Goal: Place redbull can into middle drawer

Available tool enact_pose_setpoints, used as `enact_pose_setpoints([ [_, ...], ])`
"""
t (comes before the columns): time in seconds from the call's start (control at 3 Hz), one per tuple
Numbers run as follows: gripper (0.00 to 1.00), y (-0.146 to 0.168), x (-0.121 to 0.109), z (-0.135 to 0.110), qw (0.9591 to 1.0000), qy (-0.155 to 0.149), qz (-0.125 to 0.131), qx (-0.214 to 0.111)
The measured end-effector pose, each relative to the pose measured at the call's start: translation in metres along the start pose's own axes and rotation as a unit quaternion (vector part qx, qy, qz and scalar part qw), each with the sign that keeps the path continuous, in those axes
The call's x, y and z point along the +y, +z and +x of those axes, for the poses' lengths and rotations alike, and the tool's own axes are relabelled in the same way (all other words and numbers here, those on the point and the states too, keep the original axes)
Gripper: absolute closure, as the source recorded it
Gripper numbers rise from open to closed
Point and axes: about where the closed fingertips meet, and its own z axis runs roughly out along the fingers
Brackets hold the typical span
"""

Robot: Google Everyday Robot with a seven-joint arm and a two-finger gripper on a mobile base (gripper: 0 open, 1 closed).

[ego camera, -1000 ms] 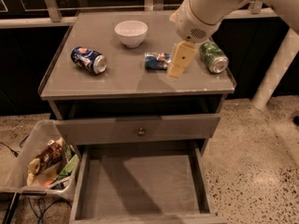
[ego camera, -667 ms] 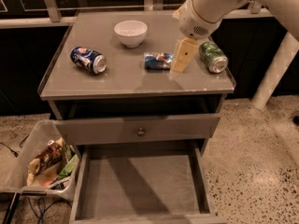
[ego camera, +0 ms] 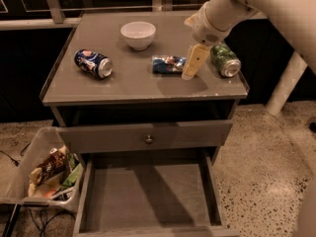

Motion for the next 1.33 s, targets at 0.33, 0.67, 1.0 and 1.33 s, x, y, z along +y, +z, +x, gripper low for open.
enact_pose_setpoints([
  [0.33,0.0,0.035,-0.008,0.003,0.999,0.008,-0.029,-0.031],
  [0.67,0.0,0.068,-0.014,-0.003,0.9969,0.011,-0.056,-0.054],
  [1.0,0.0,0.088,-0.026,-0.012,0.9949,0.011,-0.07,-0.072],
  [1.33,0.18,0.086,-0.032,-0.014,0.995,0.011,-0.065,-0.075],
])
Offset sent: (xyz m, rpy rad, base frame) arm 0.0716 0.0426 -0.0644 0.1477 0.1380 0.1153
